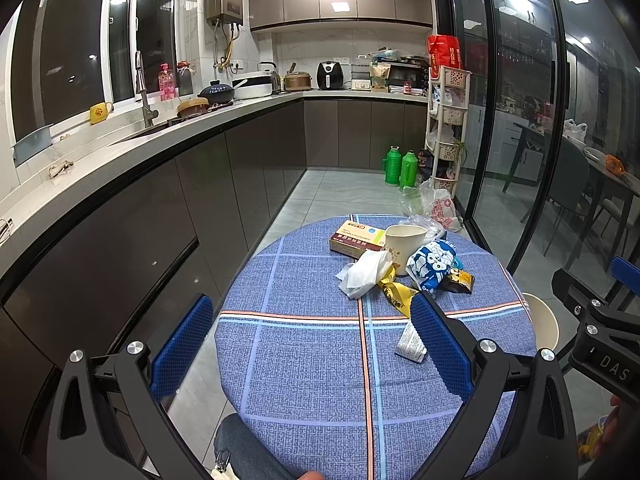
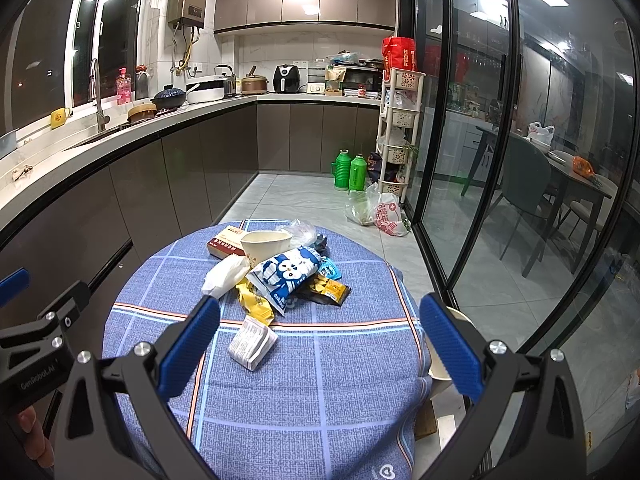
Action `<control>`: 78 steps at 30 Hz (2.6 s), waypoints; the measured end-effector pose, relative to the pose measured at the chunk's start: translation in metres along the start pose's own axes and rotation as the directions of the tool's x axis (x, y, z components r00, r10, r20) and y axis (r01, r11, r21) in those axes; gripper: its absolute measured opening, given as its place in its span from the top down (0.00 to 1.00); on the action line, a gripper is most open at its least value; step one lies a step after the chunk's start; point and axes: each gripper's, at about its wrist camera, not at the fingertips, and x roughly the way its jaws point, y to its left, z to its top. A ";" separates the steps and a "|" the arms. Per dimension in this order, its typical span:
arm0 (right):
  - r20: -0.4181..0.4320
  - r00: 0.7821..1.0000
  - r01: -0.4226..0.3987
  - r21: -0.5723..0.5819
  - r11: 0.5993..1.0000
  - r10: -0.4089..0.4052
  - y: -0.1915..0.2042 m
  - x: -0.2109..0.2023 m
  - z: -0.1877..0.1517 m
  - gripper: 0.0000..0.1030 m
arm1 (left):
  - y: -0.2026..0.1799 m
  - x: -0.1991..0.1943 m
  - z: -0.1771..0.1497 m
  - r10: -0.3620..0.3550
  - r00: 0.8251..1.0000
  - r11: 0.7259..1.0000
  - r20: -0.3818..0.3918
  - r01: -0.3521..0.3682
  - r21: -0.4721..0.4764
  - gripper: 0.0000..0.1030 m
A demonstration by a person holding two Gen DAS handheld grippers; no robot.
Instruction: Collect trash
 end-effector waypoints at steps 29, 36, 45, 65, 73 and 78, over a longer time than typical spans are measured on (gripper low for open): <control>-0.341 0.925 -0.171 0.008 0.985 0.164 0.022 0.139 -0.056 0.03 | 0.026 0.094 -0.008 -0.057 0.987 0.998 -0.153 0.055 -0.013 0.08; -0.430 0.880 -0.206 0.034 0.978 0.201 0.058 0.193 -0.073 0.08 | 0.033 0.151 -0.009 -0.126 0.962 0.991 -0.242 0.113 -0.070 0.13; -0.463 0.853 -0.235 0.076 0.969 0.243 0.053 0.220 -0.085 0.42 | 0.002 0.215 0.006 -0.265 0.918 0.961 -0.294 0.277 0.000 0.12; -0.433 0.856 -0.284 0.060 0.957 0.281 0.016 0.190 -0.078 0.88 | -0.030 0.335 -0.002 -0.344 0.781 0.928 -0.522 0.367 -0.062 0.87; -0.398 0.849 -0.330 0.113 0.937 0.347 0.005 0.173 -0.072 0.96 | -0.003 0.288 0.004 -0.363 0.804 0.926 -0.470 0.368 -0.086 0.97; -0.350 0.863 -0.340 0.132 0.931 0.365 -0.008 0.153 -0.064 0.96 | 0.004 0.233 0.007 -0.388 0.817 0.915 -0.427 0.395 -0.075 0.97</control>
